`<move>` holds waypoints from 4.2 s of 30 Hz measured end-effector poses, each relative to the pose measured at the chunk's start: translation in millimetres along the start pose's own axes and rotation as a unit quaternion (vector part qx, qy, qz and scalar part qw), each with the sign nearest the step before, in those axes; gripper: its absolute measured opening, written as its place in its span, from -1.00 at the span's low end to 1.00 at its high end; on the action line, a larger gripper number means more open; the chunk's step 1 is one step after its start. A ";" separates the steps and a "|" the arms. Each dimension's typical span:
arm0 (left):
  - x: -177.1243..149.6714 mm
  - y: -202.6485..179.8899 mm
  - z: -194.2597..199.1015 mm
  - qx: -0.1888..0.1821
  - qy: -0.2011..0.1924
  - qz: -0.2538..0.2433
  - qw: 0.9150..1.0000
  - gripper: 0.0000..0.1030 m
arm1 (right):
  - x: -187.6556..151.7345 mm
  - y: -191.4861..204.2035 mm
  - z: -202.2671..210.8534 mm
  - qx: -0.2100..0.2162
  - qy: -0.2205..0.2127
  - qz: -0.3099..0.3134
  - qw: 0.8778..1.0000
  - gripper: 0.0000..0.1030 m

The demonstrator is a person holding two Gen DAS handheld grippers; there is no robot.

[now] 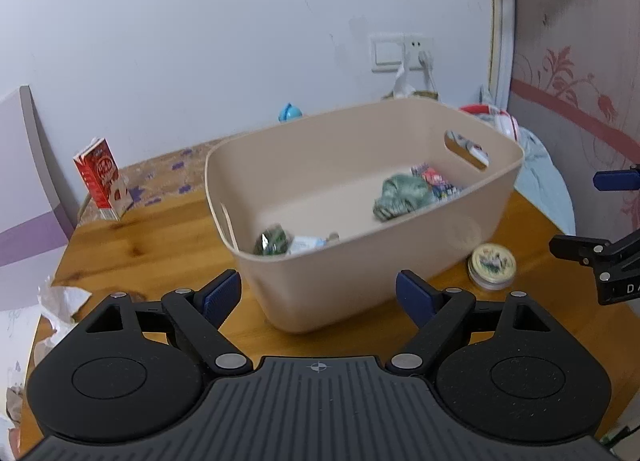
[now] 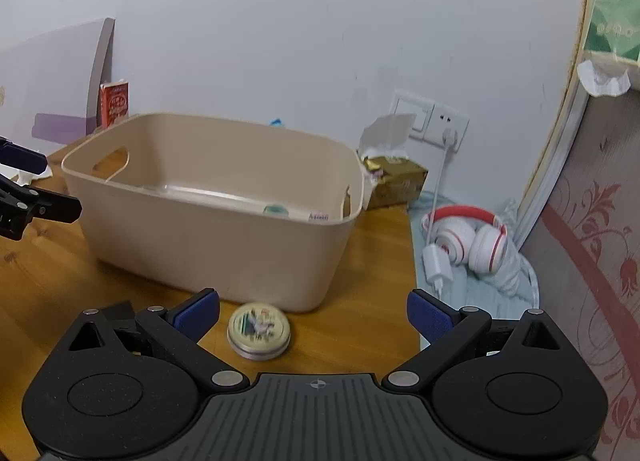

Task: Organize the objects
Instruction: 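Withdraw both tools from the basket toward the black cube and tin, then grasp the black cube box with the left tool while the right tool grasps the round tin, then lift the cube and tin and carry both over the basket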

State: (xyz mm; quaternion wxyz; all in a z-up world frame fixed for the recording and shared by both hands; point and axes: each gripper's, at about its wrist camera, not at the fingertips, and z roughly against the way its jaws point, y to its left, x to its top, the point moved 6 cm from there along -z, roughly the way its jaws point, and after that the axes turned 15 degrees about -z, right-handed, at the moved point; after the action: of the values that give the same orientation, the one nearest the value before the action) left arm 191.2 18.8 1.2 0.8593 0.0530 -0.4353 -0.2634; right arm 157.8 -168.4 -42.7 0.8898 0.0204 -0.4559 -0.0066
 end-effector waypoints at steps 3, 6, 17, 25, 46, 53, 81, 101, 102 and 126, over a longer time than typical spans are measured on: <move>-6.2 -7.8 1.5 -0.007 0.003 -0.003 1.000 0.67 | -10.6 -0.4 0.3 0.002 0.009 0.004 1.000 0.98; -14.0 -16.5 0.9 -0.020 0.010 -0.003 1.000 0.67 | -20.2 -0.5 -1.4 0.005 0.020 0.005 1.000 0.98; -50.6 -52.1 -19.8 -0.064 0.043 0.026 0.997 0.67 | -42.9 1.1 -14.9 0.021 0.045 0.000 0.999 1.00; -58.4 -63.0 -34.9 -0.073 0.055 0.032 0.995 0.67 | -55.4 5.5 -30.1 0.022 0.049 0.018 0.998 1.00; -55.3 -68.4 -75.0 -0.034 0.043 0.055 0.997 0.45 | -58.7 11.6 -83.2 0.038 0.041 -0.009 0.998 0.97; -49.6 -62.9 -78.5 -0.034 0.039 0.053 0.997 -0.09 | -54.5 16.8 -89.0 0.046 0.026 -0.034 0.998 0.41; -39.2 -23.7 -12.4 -0.002 0.007 0.086 0.996 -0.38 | -45.6 41.7 -27.0 0.070 -0.018 -0.024 0.997 0.00; 11.9 6.2 65.8 0.059 -0.100 0.079 0.990 -0.38 | 4.5 41.1 29.3 0.058 -0.102 -0.039 0.992 0.00; 15.2 7.3 66.8 0.062 -0.104 0.077 0.990 -0.38 | 7.0 41.0 29.9 0.058 -0.104 -0.039 0.992 0.00; 59.7 29.2 21.7 0.080 -0.116 0.057 0.988 -0.38 | 73.4 38.9 8.6 0.053 -0.145 -0.052 0.987 0.00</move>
State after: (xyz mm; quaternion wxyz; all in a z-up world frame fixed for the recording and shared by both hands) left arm 215.0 17.0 66.9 0.8095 0.0657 -0.5539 -0.1832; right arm 193.4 -132.0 23.5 0.8105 0.0899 -0.5780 -0.0317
